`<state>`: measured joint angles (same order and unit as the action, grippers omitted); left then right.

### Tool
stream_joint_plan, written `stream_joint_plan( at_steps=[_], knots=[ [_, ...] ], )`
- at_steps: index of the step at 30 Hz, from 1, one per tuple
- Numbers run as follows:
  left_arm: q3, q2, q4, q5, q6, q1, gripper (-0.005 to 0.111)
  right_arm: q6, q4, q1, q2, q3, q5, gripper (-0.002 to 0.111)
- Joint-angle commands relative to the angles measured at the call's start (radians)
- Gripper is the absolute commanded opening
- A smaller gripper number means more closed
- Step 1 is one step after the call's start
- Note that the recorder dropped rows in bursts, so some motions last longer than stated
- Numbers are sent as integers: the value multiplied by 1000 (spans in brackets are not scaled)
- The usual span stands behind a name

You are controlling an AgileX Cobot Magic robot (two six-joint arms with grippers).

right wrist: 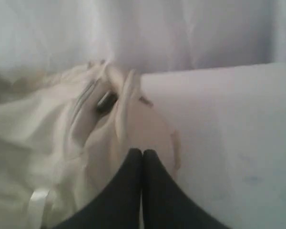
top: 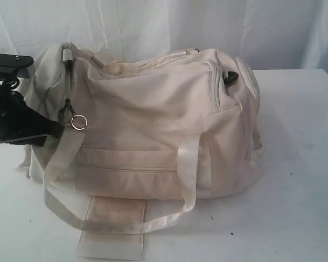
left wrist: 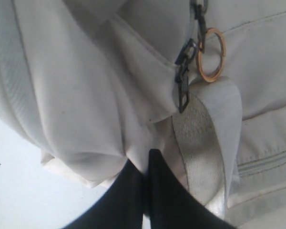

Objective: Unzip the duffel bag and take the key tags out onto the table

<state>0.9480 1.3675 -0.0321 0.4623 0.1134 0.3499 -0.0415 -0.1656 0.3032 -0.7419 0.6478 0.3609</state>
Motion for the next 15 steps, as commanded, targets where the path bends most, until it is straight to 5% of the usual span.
stream_joint_plan(
  at_steps=[1, 6, 15],
  knots=[
    [-5, -21, -20, 18, -10, 1, 0, 609, -419, 91, -295, 230, 255, 0],
    [-5, -21, -20, 18, -10, 1, 0, 1022, -799, 107, -651, 499, 549, 0],
    [-5, -21, -20, 18, -10, 1, 0, 1137, -793, 215, -1047, 870, 695, 0]
  ],
)
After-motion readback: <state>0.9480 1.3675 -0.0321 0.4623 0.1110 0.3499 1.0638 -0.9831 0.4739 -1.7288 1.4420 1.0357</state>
